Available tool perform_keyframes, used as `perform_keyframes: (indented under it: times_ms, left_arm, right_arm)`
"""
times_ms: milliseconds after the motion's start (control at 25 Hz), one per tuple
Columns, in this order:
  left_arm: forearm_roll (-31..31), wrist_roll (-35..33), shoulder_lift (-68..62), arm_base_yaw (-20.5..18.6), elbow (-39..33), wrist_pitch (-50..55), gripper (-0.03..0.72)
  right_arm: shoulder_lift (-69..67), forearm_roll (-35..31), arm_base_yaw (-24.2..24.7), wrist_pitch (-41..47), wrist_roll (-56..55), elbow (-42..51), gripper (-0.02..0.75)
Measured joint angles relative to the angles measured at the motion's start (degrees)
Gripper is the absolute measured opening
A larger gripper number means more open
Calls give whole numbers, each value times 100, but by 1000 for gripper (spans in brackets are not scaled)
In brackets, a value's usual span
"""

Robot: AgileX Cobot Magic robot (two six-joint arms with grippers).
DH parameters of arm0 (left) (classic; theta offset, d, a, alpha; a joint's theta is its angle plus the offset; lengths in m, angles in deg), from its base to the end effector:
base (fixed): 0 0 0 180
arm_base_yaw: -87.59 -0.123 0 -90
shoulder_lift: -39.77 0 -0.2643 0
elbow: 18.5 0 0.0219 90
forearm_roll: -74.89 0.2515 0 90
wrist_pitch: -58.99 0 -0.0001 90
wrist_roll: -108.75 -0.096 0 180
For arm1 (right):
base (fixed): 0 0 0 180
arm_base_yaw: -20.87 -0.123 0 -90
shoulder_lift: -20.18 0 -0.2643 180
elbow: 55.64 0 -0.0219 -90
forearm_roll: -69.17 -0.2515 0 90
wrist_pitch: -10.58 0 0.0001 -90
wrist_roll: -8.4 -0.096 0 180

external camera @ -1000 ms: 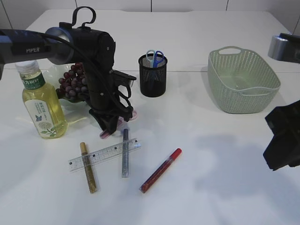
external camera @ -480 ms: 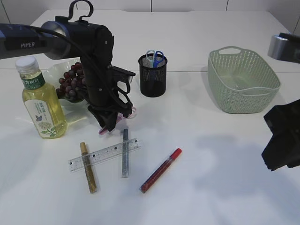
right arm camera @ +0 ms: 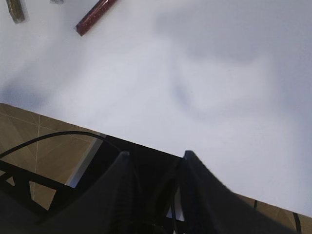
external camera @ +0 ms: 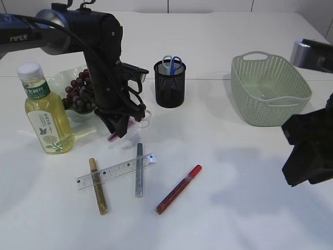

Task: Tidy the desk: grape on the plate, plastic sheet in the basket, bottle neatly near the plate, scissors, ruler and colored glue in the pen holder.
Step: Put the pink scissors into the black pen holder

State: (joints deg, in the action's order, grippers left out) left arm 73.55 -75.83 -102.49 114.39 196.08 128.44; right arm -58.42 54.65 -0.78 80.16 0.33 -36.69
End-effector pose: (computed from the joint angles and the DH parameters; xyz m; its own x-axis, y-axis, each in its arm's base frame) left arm 0.4096 -0.2093 0.1334 -0.8568 0.5131 -0.0516 0.5145 0.8573 -0.0182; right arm 0.1977 0.1027 0.2800 -0.9736 -0.1471 -0.1747 -0.1918 0.9419 0.2758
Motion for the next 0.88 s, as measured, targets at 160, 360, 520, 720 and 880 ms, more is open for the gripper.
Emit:
perform_keyframes:
  times_ms: [160,360,520,720,880]
  left_arm:
    - [0,0,115,0,-8,12,141]
    - [-13,12,212,0,-8,19,141]
    - [-13,22,301,0,-8,19,141]
    - [-15,24,551,0,-8,24,141]
    - [-15,48,782,0,-8,38,141]
  right_arm:
    - [-174,-12,0,-201,98,0,279]
    - [-383,-45,0,-556,204,0,279]
    - [-501,-137,0,-920,259,0,279]
    - [-684,-570,41,-1313,553,0,279]
    - [-844,-1219,48,-1734,923,0,279]
